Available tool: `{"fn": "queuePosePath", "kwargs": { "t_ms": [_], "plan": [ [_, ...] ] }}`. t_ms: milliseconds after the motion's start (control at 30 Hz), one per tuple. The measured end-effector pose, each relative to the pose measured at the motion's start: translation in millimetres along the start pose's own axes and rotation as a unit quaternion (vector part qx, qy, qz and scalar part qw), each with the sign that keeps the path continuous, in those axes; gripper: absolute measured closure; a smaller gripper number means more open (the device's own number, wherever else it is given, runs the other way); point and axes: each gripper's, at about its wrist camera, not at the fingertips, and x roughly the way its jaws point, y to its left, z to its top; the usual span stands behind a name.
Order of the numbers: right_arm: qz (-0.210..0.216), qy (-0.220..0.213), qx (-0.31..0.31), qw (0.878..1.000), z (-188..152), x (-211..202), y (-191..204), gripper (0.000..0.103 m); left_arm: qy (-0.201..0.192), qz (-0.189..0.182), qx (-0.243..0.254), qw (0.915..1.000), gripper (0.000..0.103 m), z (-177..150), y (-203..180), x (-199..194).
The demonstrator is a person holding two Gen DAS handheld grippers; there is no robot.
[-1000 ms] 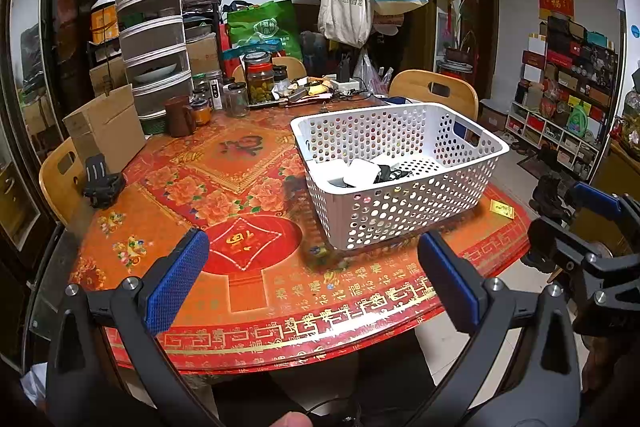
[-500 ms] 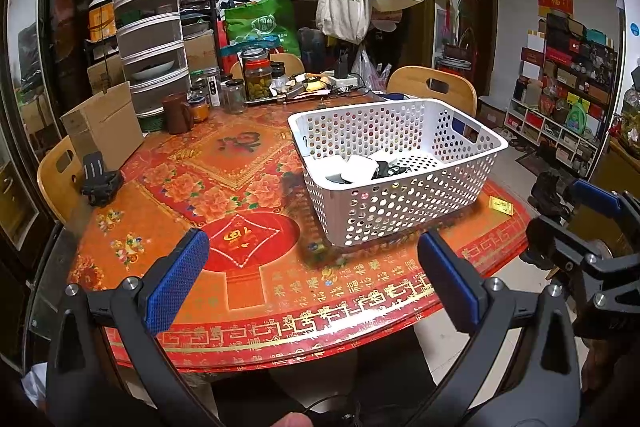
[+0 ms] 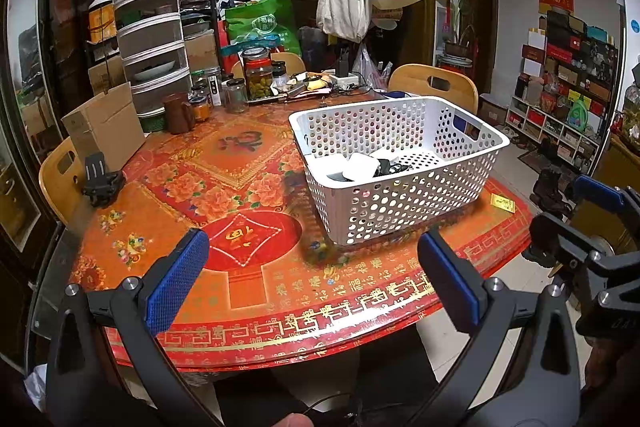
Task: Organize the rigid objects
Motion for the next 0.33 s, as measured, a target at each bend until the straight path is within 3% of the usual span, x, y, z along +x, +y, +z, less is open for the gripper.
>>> {"fn": "queuePosePath", "kwargs": {
  "t_ms": [333],
  "plan": [
    [0.001, -0.001, 0.000, 1.000, -0.1, -1.0, -0.5, 0.003, -0.006, 0.004, 0.001, 1.0000, 0.000, -0.2, -0.1, -1.0]
  ]
}}
